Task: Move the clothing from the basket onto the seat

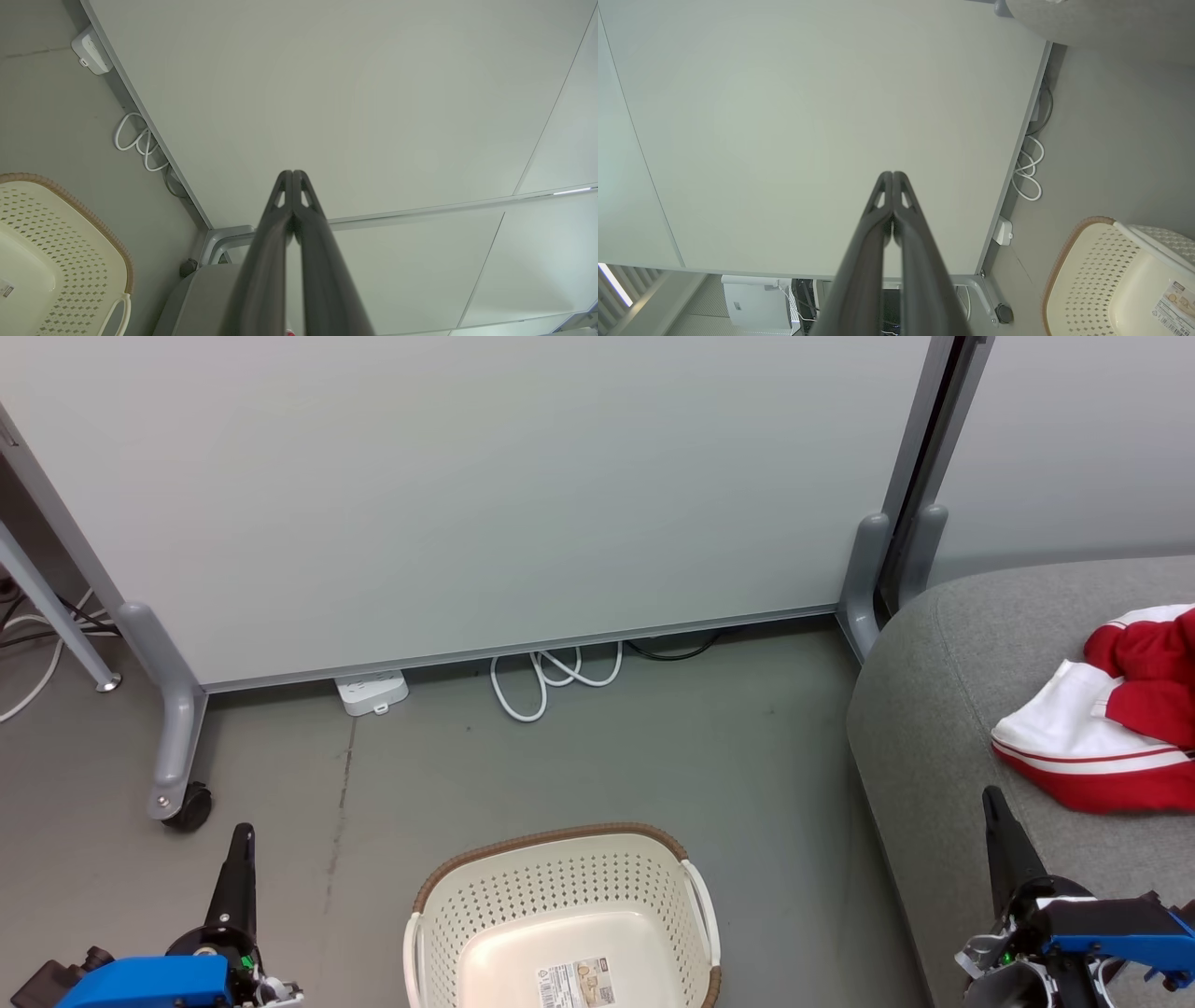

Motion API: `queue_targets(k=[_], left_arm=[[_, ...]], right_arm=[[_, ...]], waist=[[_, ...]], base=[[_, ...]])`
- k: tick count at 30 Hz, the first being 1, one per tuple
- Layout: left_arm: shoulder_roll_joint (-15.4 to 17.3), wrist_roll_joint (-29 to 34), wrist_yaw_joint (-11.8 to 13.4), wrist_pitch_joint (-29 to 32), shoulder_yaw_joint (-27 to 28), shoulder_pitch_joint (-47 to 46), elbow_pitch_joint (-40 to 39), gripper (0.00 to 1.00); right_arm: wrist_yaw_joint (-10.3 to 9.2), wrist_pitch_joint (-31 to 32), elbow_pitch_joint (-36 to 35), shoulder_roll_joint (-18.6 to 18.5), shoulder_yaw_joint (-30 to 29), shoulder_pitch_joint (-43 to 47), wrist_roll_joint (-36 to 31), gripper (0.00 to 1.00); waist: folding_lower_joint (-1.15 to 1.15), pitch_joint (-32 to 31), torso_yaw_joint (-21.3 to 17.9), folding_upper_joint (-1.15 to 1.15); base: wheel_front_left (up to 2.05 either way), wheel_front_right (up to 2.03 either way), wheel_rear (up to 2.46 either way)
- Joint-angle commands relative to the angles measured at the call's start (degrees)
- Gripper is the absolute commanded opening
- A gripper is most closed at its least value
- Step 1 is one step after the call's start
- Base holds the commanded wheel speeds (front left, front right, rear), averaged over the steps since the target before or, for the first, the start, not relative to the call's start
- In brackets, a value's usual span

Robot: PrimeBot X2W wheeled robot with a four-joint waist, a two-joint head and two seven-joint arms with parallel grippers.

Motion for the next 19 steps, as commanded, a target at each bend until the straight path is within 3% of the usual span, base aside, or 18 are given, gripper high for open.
queue_targets(k=[1, 19], left_arm=[[0.3, -1.1, -0.3, 0.4, 0.5, -0.9, -0.4, 0.00], [0.3, -7.9, -0.4, 2.2, 1.3, -1.0, -0.7, 0.00]], right_arm=[[-0.01, 0.5, -0.4, 0.2, -0.2, -0.8, 1.4, 0.00], [-0.01, 2.2, -0.5, 0.5, -0.5, -1.2, 8.6, 0.00]], waist=[[0.00, 0.0, 0.0, 0.00], [0.00, 0.5, -0.5, 0.00]], base=[[0.00, 0.00, 0.00], [0.00, 0.00, 0.00]])
